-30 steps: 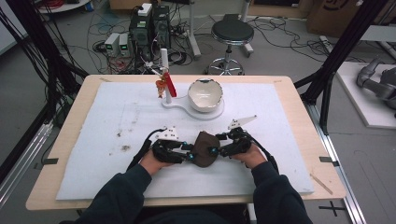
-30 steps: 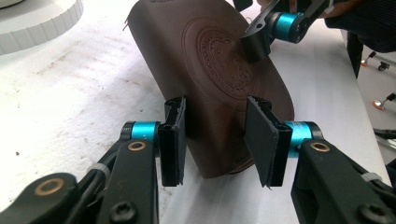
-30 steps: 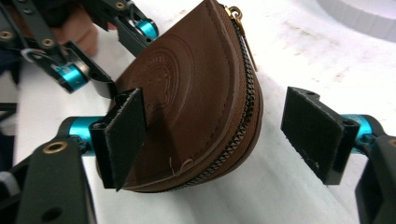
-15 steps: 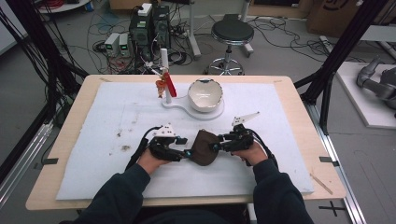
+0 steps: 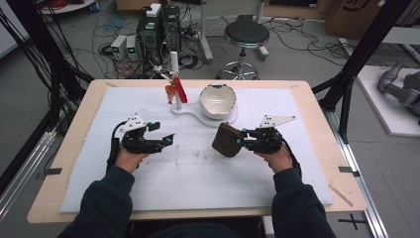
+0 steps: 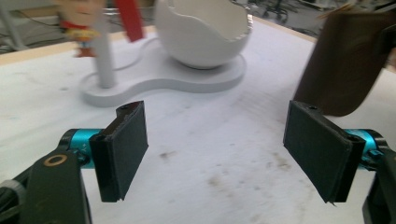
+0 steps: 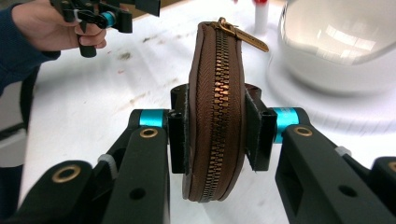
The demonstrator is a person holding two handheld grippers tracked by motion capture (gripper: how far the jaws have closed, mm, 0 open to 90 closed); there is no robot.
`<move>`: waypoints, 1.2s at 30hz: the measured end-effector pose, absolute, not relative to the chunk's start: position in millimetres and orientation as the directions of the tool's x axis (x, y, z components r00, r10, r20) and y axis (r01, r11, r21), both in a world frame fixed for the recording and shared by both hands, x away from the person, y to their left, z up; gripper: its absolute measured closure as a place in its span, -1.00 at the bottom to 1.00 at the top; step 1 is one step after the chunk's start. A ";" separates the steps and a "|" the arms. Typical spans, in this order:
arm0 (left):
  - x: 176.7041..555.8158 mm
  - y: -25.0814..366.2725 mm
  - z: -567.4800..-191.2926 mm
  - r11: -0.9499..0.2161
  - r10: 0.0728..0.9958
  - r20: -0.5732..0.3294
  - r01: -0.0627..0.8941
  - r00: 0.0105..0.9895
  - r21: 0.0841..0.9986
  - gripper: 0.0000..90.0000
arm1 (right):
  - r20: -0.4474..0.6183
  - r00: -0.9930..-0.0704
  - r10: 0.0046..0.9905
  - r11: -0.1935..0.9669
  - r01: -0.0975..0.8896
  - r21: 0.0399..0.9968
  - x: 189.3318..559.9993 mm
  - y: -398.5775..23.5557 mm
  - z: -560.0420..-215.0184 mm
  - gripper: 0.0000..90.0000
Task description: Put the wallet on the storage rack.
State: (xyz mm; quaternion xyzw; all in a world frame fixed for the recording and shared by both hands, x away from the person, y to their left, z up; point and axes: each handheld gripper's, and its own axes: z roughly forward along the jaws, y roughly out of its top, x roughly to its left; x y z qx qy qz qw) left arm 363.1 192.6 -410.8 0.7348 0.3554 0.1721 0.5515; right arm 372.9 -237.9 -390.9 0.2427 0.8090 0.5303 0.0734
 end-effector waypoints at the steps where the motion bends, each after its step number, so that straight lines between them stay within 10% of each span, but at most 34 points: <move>1: 363.5 197.0 -410.7 -0.130 0.720 -0.144 0.336 0.679 0.933 -0.52 | 0.115 -0.873 0.474 0.328 0.296 0.897 372.2 -237.4 -386.6 0.50; 19: 367.8 207.8 -418.0 -0.119 0.735 -0.170 0.371 0.656 0.921 -0.52 | 0.002 -0.819 0.573 0.268 0.190 0.945 426.5 -221.3 -323.0 0.50; 36: 367.9 207.5 -420.9 -0.114 0.733 -0.185 0.386 0.655 0.915 -0.52 | -0.200 -0.749 0.632 0.454 0.148 0.879 485.6 -182.1 -354.9 0.50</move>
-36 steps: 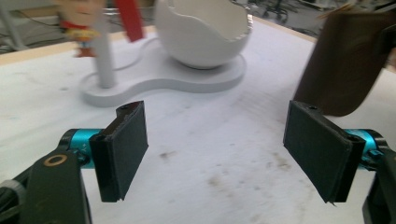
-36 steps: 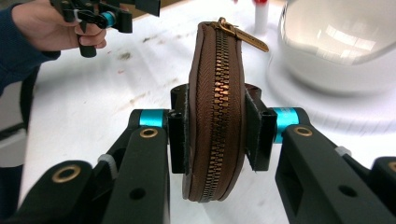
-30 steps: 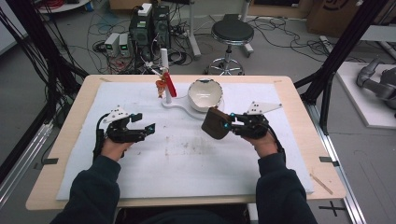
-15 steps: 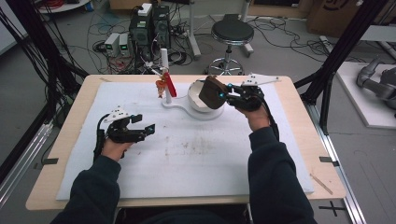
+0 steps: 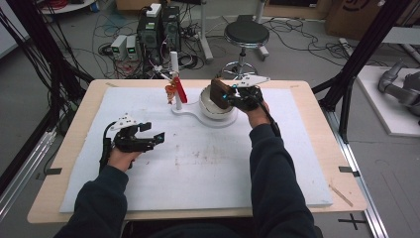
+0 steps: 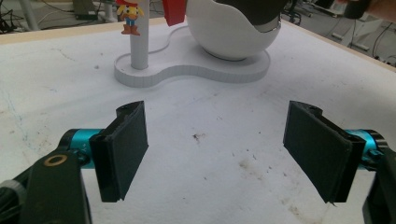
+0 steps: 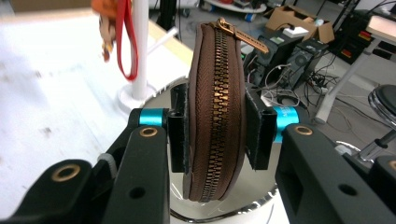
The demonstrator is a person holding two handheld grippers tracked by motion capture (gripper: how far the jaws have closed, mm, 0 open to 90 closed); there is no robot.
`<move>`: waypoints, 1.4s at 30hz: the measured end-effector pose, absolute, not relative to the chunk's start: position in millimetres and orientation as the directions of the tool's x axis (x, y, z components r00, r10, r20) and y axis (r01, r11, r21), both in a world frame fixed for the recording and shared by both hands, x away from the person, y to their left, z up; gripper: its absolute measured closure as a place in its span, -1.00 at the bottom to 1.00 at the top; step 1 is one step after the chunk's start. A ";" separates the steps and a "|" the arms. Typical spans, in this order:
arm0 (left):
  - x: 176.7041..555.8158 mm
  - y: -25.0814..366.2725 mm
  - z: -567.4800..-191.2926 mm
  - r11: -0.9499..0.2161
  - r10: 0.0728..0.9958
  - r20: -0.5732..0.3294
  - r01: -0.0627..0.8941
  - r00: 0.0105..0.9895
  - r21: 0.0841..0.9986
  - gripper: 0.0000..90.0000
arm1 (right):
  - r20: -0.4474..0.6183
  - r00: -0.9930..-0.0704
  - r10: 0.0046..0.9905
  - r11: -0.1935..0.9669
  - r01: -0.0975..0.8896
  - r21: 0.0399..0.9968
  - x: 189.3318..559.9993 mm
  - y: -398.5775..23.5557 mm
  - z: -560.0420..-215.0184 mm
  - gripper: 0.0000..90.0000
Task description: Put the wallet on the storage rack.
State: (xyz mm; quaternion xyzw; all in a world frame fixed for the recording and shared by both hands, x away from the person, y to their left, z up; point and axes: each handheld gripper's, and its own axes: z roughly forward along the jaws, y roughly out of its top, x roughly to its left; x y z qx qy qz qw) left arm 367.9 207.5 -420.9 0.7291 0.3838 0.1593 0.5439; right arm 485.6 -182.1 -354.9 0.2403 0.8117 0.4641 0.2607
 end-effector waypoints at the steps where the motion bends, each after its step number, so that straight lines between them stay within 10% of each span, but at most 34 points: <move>1: 367.9 207.5 -420.9 -0.114 0.731 -0.186 0.387 0.656 0.915 -0.52 | -0.212 -0.747 0.630 0.466 0.146 0.873 486.8 -178.7 -358.2 0.49; 13: 367.1 210.8 -420.2 -0.104 0.735 -0.191 0.387 0.650 0.916 -0.51 | -0.064 -0.713 0.698 0.401 0.315 0.860 489.5 -191.3 -377.1 0.05; 42: 367.6 214.5 -414.1 -0.084 0.742 -0.128 0.280 0.658 0.956 -0.58 | -0.057 -0.664 0.746 0.358 0.327 0.875 371.8 -290.3 -388.0 -0.52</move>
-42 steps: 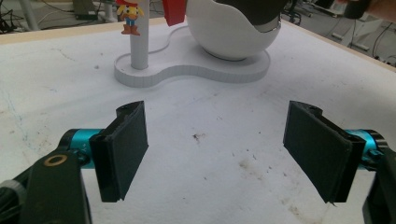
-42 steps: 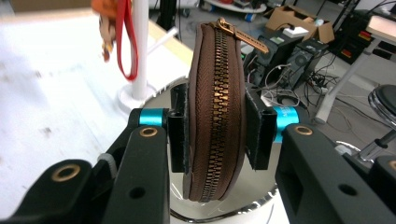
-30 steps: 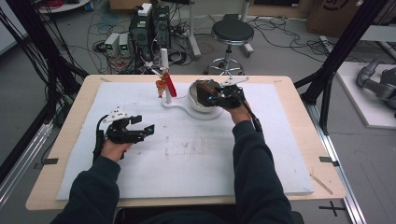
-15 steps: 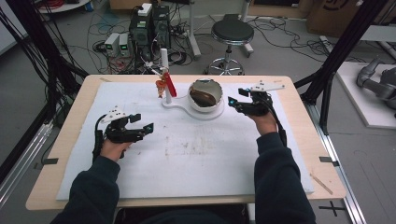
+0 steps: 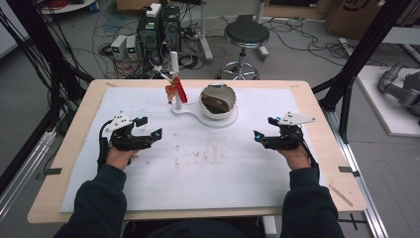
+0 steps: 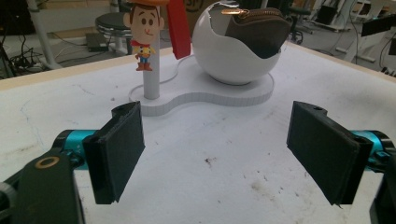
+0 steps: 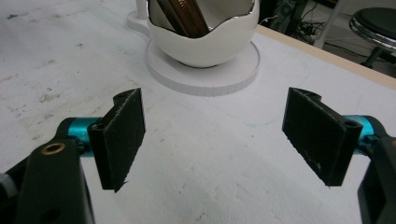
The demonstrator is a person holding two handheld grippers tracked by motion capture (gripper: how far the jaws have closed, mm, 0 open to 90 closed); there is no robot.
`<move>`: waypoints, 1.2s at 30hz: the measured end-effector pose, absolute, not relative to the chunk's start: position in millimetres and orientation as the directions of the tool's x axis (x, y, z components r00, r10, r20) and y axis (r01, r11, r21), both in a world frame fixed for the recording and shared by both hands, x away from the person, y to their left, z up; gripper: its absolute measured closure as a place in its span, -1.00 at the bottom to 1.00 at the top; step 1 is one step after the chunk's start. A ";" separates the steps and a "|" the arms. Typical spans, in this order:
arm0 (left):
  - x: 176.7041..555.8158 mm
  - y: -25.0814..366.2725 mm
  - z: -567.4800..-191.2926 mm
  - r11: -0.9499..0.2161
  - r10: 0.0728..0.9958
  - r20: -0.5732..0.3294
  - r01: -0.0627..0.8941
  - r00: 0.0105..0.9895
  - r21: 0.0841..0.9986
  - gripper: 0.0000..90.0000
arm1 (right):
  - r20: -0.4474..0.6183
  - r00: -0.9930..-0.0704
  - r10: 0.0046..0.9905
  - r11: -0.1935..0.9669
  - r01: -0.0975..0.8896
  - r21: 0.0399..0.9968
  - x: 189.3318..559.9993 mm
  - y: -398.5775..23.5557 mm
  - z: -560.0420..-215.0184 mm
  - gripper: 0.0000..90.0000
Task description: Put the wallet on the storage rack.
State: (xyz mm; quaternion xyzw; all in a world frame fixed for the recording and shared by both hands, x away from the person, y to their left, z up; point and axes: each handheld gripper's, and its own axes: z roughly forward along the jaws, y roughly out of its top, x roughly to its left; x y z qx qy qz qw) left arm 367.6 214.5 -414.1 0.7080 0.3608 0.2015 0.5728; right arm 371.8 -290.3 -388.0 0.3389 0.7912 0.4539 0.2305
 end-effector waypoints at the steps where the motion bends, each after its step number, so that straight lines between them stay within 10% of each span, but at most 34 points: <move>1: 367.6 215.1 -414.3 -0.082 0.745 -0.132 0.286 0.654 0.955 -0.58 | -0.051 -0.656 0.753 0.345 0.328 0.880 369.6 -294.0 -388.4 -0.52; 36: 360.1 214.1 -415.6 -0.079 0.746 -0.151 0.312 0.648 0.947 -0.56 | -0.034 -0.597 0.801 0.305 0.358 0.883 361.6 -311.4 -396.8 -0.52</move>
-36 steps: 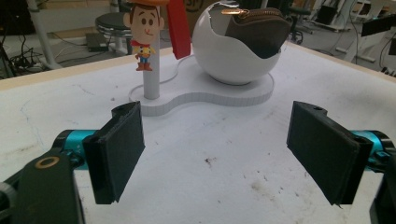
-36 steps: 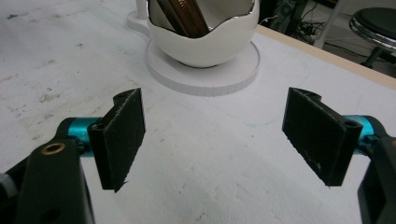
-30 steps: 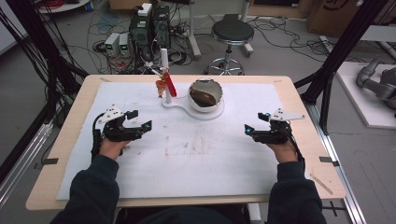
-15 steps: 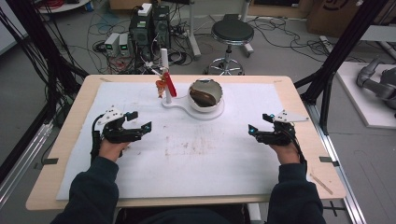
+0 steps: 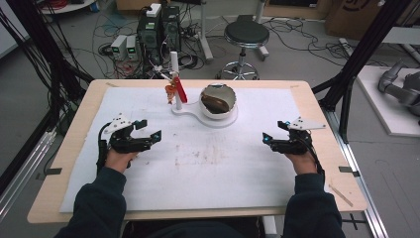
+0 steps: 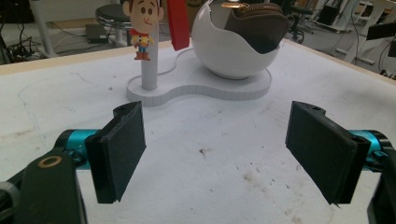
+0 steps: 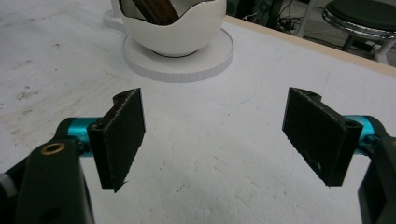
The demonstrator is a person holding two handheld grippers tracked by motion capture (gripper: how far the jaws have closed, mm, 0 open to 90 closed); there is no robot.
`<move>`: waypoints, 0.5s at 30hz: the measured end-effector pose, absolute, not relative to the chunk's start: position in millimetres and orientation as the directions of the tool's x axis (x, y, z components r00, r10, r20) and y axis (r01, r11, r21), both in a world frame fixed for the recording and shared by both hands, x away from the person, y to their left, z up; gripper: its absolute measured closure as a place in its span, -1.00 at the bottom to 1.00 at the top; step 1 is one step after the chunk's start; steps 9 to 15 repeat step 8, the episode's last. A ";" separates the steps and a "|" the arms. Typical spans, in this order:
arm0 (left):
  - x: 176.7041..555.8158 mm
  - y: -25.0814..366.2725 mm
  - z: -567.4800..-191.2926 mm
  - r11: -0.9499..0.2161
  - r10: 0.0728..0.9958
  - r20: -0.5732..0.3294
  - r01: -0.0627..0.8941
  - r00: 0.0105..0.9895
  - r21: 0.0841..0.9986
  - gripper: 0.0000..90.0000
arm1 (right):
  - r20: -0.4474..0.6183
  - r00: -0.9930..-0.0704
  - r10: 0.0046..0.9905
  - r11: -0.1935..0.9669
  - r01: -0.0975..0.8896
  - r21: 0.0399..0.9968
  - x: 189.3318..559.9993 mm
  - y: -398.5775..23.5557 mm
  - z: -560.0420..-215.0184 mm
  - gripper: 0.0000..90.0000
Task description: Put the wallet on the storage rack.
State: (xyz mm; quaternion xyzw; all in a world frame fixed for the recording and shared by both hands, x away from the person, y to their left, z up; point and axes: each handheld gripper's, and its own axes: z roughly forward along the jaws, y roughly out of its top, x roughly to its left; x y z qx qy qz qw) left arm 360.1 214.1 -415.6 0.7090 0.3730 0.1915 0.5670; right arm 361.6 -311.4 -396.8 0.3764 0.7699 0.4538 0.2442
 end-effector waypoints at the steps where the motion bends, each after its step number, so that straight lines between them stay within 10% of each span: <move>1: 360.0 214.0 -415.7 -0.079 0.747 -0.151 0.312 0.648 0.947 -0.56 | -0.035 -0.597 0.802 0.304 0.357 0.883 361.7 -311.3 -396.8 -0.52; 15: 360.2 215.8 -415.5 -0.070 0.752 -0.154 0.309 0.641 0.948 -0.56 | -0.028 -0.596 0.802 0.295 0.355 0.887 362.4 -311.9 -396.6 -0.52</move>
